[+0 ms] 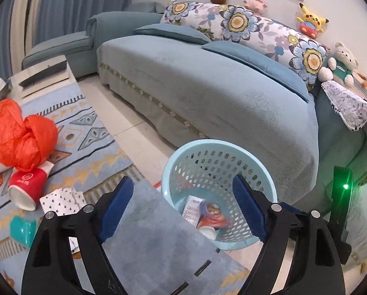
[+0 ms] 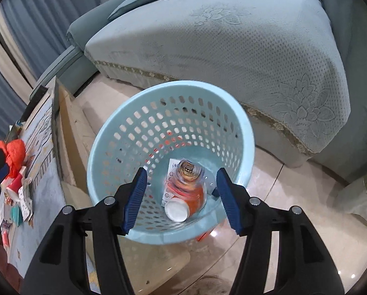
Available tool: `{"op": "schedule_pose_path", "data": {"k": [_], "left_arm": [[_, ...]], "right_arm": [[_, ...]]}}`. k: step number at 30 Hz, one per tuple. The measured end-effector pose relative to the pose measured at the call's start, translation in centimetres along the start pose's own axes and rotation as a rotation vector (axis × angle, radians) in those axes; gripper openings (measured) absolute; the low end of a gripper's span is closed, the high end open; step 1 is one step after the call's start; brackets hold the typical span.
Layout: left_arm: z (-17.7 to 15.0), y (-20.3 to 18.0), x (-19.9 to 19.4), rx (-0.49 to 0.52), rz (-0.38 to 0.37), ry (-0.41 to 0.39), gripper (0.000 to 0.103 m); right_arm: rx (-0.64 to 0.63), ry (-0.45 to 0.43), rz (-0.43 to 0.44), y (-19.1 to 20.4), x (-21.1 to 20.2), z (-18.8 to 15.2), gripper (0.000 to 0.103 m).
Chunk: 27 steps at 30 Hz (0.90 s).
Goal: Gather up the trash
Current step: 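Move both tools back over the rug toward the pink packet and tissue pack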
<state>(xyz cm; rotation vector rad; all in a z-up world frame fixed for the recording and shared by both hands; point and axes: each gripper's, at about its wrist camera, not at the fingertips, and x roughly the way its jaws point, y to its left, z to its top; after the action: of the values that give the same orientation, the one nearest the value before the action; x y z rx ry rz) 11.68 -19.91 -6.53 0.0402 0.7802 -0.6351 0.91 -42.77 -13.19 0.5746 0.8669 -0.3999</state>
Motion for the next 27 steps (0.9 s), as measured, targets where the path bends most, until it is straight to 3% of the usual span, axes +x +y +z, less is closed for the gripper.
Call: {"op": "schedule_pose_path", "data": {"k": [5,8,15,22,23,27], "left_arm": [[0.4,0.5,-1.8,-0.018,-0.007,-0.024,0.079],[0.6,1.2,-4.0,-0.032,-0.009,-0.057,0.079],[0.4,6.6,-10.2,-0.140,0.024,-0.136,0.080],[-1.1,14.8,-16.6,-0.303,0.160,-0.226,0.080],[-1.3,16.1,-17.4,-0.324,0.180,-0.234,0.080],[-2.5,20.7,-19.8,-0.366,0.278,-0.238,0.080]], "right_arm": [[-0.071,-0.042,0.001,2.6,-1.9,0.0,0.057],[-0.112,-0.080,0.014,4.9,-3.6,0.1,0.072],[-0.220,-0.143,0.059,10.5,-6.3,-0.1,0.086],[-0.321,-0.134,0.069,16.2,-6.2,-2.0,0.089],[-0.325,-0.141,0.063,16.8,-6.2,-2.3,0.094],[-0.375,-0.133,0.097,19.3,-5.6,-3.2,0.095]]}}
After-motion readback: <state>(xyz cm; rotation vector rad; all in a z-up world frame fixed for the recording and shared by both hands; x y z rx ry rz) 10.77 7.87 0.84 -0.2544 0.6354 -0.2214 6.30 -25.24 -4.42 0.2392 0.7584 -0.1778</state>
